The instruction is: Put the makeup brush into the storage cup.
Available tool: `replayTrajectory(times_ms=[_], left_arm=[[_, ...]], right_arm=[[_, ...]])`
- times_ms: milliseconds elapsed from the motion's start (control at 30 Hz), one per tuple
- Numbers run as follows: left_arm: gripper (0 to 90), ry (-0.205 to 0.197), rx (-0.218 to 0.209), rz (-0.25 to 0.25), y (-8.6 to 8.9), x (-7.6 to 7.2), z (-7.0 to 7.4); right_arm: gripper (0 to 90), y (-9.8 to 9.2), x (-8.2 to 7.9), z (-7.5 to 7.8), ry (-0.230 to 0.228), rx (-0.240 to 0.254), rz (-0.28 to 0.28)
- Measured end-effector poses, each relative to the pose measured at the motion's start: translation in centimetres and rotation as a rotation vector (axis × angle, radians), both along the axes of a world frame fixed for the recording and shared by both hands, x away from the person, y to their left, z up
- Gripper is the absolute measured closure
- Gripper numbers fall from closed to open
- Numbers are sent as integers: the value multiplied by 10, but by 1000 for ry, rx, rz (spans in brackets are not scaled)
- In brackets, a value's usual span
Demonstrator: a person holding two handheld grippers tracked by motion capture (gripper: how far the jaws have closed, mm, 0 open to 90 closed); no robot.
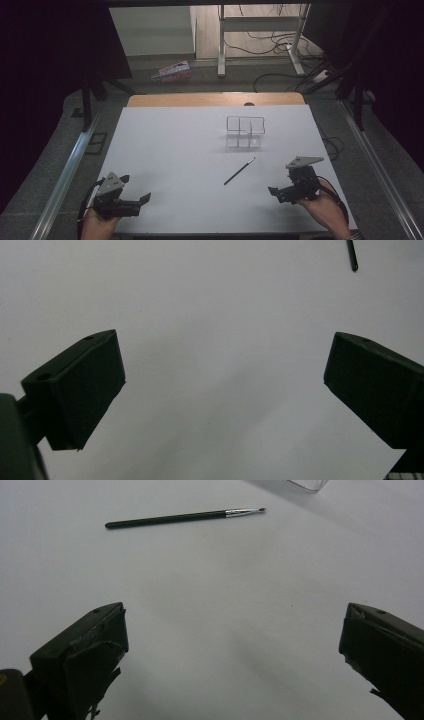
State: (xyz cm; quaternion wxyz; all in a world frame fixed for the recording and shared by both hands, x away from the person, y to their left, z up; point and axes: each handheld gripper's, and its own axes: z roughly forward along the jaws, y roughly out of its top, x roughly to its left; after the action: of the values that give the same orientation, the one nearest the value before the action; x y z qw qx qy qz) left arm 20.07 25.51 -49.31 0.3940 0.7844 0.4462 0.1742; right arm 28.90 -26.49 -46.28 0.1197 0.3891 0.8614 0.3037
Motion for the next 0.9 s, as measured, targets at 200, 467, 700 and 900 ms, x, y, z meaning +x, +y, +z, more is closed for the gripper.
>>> replayTrajectory(times_ms=[200,467,700,900], left_arm=[[36,1,7,-5,-1,0,0],[37,0,8,-3,-1,0,0],[37,0,14,-5,-1,0,-1],[37,-3,20,-6,-2,0,-1]], right_arm=[[0,1,6,2,35,32,-20],[0,14,20,3,63,0,-6],[35,23,28,2,75,-28,-14],[65,33,37,1,89,-57,-14]])
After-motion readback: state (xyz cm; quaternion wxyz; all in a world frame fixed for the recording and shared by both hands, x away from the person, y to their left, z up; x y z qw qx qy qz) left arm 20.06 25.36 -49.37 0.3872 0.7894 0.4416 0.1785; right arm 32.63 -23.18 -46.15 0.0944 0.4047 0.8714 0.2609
